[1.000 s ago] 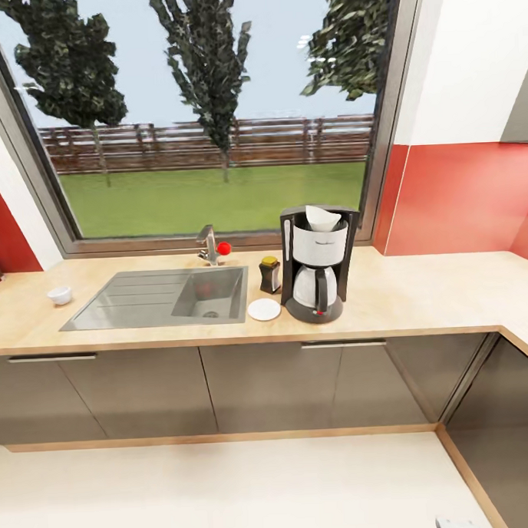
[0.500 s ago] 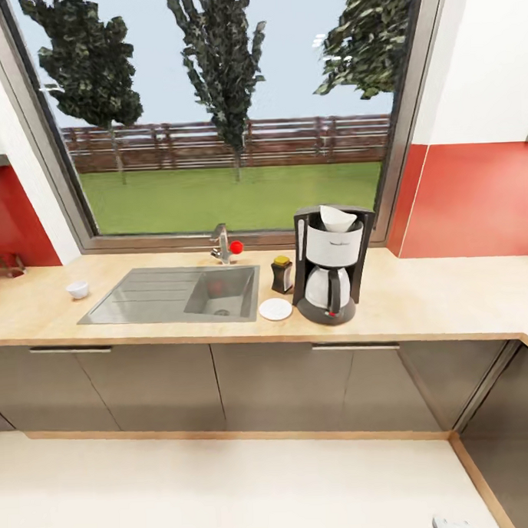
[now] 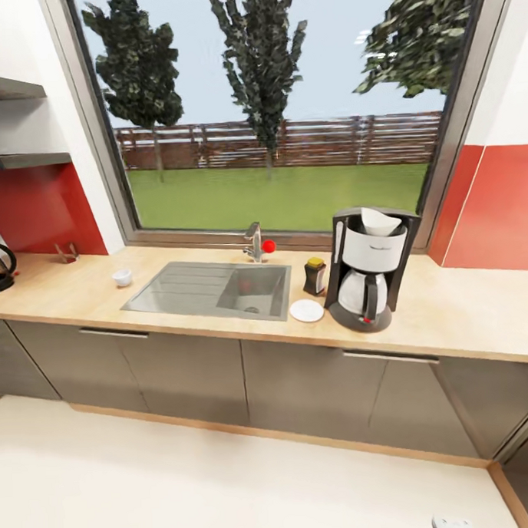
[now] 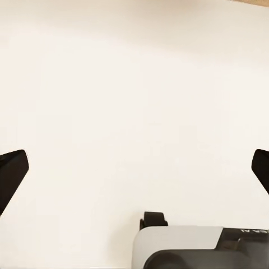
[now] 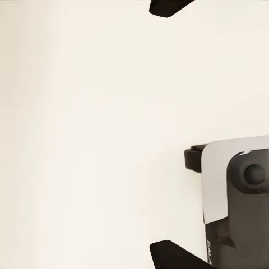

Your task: Set up a coffee station on the kitchen countertop: keep the coffee maker on the countertop, move the bottle of coffee from the kitchen shelf to the counter next to the coffee maker, place a paper coffee filter on top of the coffee maker, put the saucer next to the coffee maker with the coffee cup on the saucer, and place the electric kettle next to the coffee maker.

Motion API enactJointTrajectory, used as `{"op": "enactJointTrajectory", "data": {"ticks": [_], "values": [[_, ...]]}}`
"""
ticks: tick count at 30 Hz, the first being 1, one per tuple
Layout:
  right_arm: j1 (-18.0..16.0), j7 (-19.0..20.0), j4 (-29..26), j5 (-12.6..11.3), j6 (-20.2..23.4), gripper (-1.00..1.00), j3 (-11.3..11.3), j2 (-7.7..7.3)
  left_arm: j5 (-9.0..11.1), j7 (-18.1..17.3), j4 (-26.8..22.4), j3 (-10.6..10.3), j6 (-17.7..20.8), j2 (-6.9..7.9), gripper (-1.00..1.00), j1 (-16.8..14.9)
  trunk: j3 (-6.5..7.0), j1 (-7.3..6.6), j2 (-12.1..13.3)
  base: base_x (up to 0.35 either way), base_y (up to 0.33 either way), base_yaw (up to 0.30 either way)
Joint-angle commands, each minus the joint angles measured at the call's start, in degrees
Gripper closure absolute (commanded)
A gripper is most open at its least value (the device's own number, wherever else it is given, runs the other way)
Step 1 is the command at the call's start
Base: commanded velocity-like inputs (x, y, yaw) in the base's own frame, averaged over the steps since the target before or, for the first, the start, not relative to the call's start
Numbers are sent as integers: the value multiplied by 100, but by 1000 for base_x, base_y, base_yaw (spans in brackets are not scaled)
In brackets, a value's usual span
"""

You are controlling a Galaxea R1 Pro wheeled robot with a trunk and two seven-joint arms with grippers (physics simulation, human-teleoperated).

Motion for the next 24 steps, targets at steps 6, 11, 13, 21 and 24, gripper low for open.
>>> {"op": "enactJointTrajectory", "data": {"ticks": [6, 11, 13, 21, 24], "values": [[-3, 17, -2, -60, 4, -100, 46, -3, -57, -22, 11, 54, -1, 2, -100, -7, 7, 3, -12, 0, 0, 278], [-3, 17, -2, -60, 3, -100, 46, -1, -61, -22, 14, 48, -13, 3, -100, -7, 23, 3, -12, 0, 0, 278], [-3, 17, -2, -60, 3, -100, 46, -3, -61, -22, 14, 48, -14, 3, -100, -7, 30, 3, -12, 0, 0, 278], [-3, 17, -2, -60, 3, -100, 46, 1, -62, -22, 15, 48, 2, 3, -100, -7, 55, 3, -12, 19, 0, 278], [-3, 17, -2, -60, 4, -100, 46, 1, -62, -22, 15, 48, 0, 3, -100, -7, 65, 3, -12, 192, 0, 278]]}}
